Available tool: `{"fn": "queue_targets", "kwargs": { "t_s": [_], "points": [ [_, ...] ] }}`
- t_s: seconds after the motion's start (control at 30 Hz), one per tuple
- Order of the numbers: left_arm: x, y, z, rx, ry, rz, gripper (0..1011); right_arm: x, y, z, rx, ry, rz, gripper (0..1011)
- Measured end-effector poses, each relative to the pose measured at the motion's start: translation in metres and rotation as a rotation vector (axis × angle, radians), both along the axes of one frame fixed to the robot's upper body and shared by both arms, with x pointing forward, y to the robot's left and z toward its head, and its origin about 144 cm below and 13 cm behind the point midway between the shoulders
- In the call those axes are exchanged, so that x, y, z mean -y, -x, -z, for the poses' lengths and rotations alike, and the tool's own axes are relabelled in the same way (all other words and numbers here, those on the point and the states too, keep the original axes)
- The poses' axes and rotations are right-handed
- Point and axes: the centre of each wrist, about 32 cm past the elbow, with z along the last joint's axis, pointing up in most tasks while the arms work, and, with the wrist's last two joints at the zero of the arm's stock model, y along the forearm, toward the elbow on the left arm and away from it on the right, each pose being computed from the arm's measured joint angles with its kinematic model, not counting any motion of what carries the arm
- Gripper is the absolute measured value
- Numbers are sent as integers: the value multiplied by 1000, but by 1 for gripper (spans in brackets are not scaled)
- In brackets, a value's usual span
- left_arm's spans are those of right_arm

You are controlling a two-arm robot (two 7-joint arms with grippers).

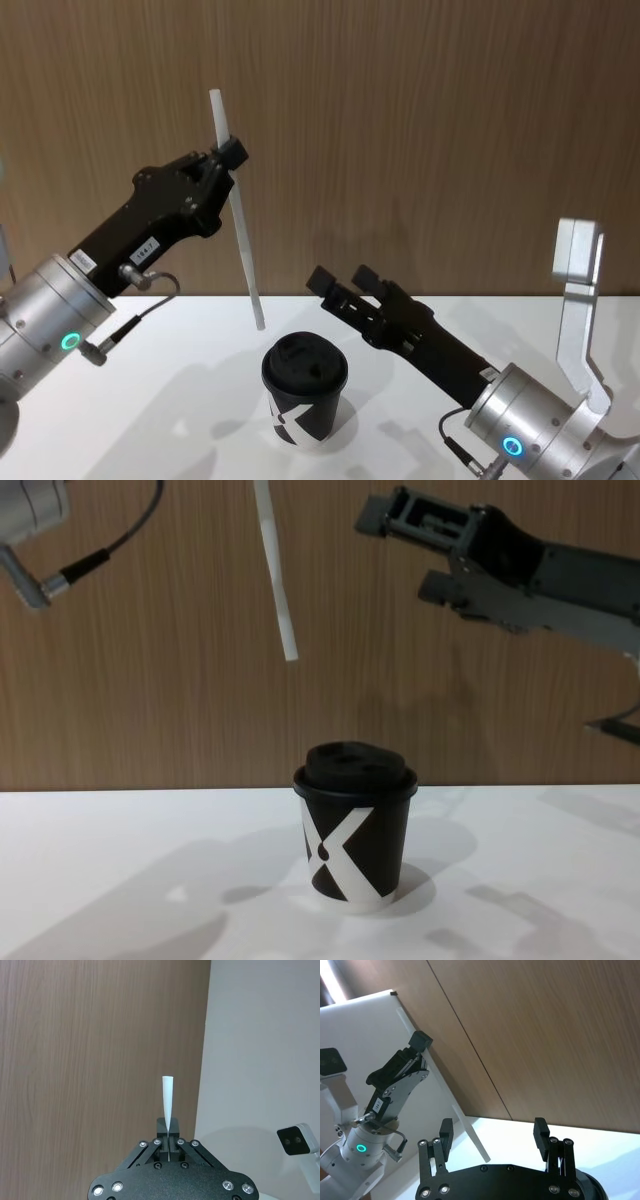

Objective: Pick up the straw with one hand, pass it to the other hand, and insert it into the cup.

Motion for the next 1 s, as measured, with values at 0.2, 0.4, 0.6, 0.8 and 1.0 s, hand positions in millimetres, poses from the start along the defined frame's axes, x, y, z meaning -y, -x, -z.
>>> {"fn": "queue_targets", "kwargs": {
  "t_s": [0.2, 0.4, 0.6, 0.8, 1.0],
  "points": [
    [3, -4, 5, 11, -1, 2, 12, 3, 0, 2, -8, 11, 20, 1001],
    [9, -8, 13, 22, 7, 7, 13, 5, -1, 3, -13, 19, 36, 1001],
    [15, -11, 19, 32, 8, 11, 12, 6, -1, 4, -17, 23, 45, 1001],
    [19, -14, 24, 39, -1, 7, 12, 6, -1, 4, -18, 26, 50, 1001],
    [24, -18, 29, 43, -18, -10, 12, 7, -1, 5, -20, 28, 53, 1001]
  ]
}}
